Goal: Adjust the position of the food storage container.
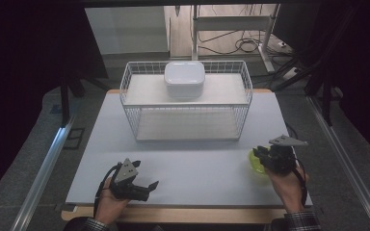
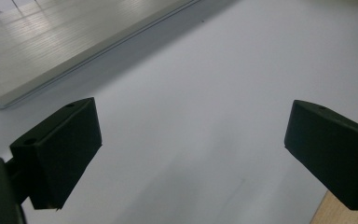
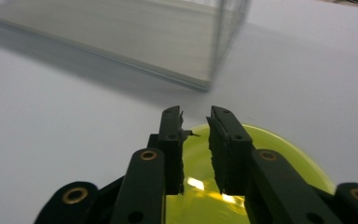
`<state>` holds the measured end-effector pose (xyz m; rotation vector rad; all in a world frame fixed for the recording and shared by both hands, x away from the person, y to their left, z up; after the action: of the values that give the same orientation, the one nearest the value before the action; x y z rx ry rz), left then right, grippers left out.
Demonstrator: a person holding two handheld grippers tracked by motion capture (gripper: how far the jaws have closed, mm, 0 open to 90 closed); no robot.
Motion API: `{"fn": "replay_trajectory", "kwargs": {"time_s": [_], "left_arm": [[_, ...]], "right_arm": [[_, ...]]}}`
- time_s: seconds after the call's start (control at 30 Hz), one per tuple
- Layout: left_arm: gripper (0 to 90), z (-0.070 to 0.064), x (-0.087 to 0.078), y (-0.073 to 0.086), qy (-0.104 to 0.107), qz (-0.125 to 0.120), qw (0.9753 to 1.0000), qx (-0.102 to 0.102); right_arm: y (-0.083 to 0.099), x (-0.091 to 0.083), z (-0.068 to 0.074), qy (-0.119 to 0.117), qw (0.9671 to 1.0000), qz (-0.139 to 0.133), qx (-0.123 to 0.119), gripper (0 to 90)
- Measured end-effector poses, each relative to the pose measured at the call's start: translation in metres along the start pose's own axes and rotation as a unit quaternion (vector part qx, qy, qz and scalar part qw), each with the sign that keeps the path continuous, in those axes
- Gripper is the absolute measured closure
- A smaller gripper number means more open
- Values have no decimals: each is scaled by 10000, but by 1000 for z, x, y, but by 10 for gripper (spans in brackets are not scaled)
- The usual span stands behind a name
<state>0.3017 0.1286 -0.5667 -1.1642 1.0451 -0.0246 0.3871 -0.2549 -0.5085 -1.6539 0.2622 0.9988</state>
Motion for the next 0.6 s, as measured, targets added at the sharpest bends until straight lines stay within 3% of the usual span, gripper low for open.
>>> {"fn": "replay_trajectory", "kwargs": {"time_s": [0.13, 0.37, 0.6], "left_arm": [[36, 0, 0, 0, -11, -7, 10000, -4], [36, 0, 1, 0, -26, -6, 10000, 22], [36, -1, 1, 0, -35, 2, 10000, 62]], "right_arm": [[5, -6, -26, 222, 9995, -2, 242, 889], [24, -13, -70, 619, 9960, 97, 635, 897], [40, -5, -83, 580, 9939, 427, 839, 897]]}}
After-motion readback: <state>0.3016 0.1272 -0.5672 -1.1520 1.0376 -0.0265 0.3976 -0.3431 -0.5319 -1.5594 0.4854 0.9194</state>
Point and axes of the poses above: each handheld gripper's, and its own axes: x roughly forward along the jaws, y roughly out of its underside, z roughly to its left, the point moved 9 cm from there along x, roughly forward along the jaws, and after that the axes turned 8 degrees about z, right-handed, at the moved point
